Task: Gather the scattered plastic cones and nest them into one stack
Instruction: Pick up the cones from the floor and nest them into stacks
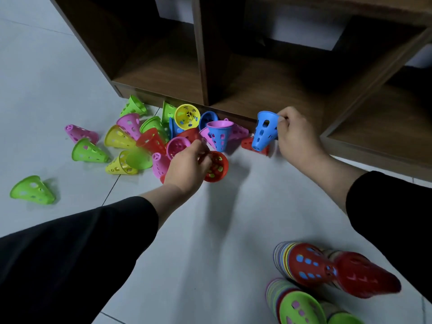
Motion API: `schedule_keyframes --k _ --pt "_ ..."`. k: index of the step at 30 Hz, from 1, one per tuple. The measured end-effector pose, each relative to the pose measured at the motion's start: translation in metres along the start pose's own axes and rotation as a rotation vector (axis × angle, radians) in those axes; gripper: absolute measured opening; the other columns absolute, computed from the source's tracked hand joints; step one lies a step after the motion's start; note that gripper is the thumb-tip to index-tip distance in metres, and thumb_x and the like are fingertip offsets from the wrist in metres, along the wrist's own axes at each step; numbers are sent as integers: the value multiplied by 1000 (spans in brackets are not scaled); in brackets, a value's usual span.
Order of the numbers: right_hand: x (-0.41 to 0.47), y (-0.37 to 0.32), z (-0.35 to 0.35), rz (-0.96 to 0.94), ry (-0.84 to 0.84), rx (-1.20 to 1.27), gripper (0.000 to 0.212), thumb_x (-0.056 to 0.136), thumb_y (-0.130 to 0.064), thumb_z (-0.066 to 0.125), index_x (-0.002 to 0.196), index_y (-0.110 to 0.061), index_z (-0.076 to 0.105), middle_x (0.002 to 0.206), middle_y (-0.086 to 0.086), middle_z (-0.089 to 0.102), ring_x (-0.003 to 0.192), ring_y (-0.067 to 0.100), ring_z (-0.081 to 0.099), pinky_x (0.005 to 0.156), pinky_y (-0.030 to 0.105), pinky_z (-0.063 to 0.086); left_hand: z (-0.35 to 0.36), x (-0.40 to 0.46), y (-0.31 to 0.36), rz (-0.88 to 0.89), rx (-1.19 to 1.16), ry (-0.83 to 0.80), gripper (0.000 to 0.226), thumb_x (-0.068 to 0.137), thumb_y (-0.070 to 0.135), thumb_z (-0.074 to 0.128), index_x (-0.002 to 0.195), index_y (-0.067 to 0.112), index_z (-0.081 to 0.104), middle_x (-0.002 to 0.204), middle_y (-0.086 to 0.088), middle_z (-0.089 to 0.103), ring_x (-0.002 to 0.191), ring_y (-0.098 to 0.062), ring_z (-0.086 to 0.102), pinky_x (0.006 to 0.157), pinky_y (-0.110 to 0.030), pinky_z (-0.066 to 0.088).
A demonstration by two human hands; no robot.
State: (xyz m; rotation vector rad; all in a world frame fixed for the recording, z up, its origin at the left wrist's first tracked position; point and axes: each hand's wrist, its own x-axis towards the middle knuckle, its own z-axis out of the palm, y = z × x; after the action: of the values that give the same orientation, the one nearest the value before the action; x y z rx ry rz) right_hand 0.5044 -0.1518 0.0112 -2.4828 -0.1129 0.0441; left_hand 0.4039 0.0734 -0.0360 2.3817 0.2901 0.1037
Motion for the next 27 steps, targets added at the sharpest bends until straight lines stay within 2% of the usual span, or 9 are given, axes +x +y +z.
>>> schedule_keyframes --k 2,4,9,13,17,20,22,24,27 --pt "-14 -3 -18 143 -13 314 14 104 -24 40 96 -22 52 98 4 60 81 18 65 56 31 59 -5 -8 17 -66 -221 -25 11 95 25 61 102 17 61 99 2 69 95 -16 64 83 -36 54" --pt "-32 -7 -43 275 -23 572 17 103 -27 44 92 -18 54 101 7 61 89 25 69 60 42 62 -9 -16 36 -82 -361 -47 9 96 26 61 98 17 61 98 1 69 97 -15 63 86 -37 55" --pt "-86 -13 -100 191 -146 659 33 93 -43 62 83 -12 55 86 11 64 80 23 69 73 53 61 -12 -46 101 -235 -732 -78 9 95 25 62 87 24 62 98 1 69 99 -19 64 82 -38 59" --pt "-133 -9 -133 116 -288 497 17 88 -33 71 100 -23 62 93 0 67 81 12 66 70 34 56 -8 -73 150 -453 -961 -192 9 98 25 57 92 19 61 106 -10 67 98 -27 67 75 -56 60" --pt "-172 -4 -149 142 -250 462 34 89 -34 70 120 -35 57 107 -13 61 93 6 65 73 21 56 -2 -96 182 -559 -1019 -379 34 99 46 50 118 20 61 106 -14 73 94 -30 73 77 -57 59" --pt "-192 6 -159 176 -198 533 38 87 -36 72 121 -35 55 109 -10 61 96 11 68 80 34 61 4 -120 192 -419 -1002 -556 50 92 55 58 133 26 49 112 -10 71 101 -27 71 86 -52 58" --pt "-204 14 -165 184 -190 540 39 88 -35 72 122 -35 54 111 -7 61 96 13 68 81 39 62 8 -136 194 -283 -969 -596 58 87 42 71 135 29 42 119 -6 67 107 -23 69 90 -47 57" --pt "-215 18 -167 169 -191 514 43 88 -36 72 126 -36 52 112 -8 60 95 12 68 82 35 61 13 -144 192 -200 -912 -550 60 82 29 80 130 30 44 119 -2 66 104 -20 70 90 -44 58" --pt "-230 25 -169 178 -195 475 59 85 -35 75 135 -37 44 116 -10 56 94 9 66 76 23 59 18 -151 191 -195 -855 -447 60 74 34 85 122 30 49 115 -4 67 99 -21 71 90 -46 58"
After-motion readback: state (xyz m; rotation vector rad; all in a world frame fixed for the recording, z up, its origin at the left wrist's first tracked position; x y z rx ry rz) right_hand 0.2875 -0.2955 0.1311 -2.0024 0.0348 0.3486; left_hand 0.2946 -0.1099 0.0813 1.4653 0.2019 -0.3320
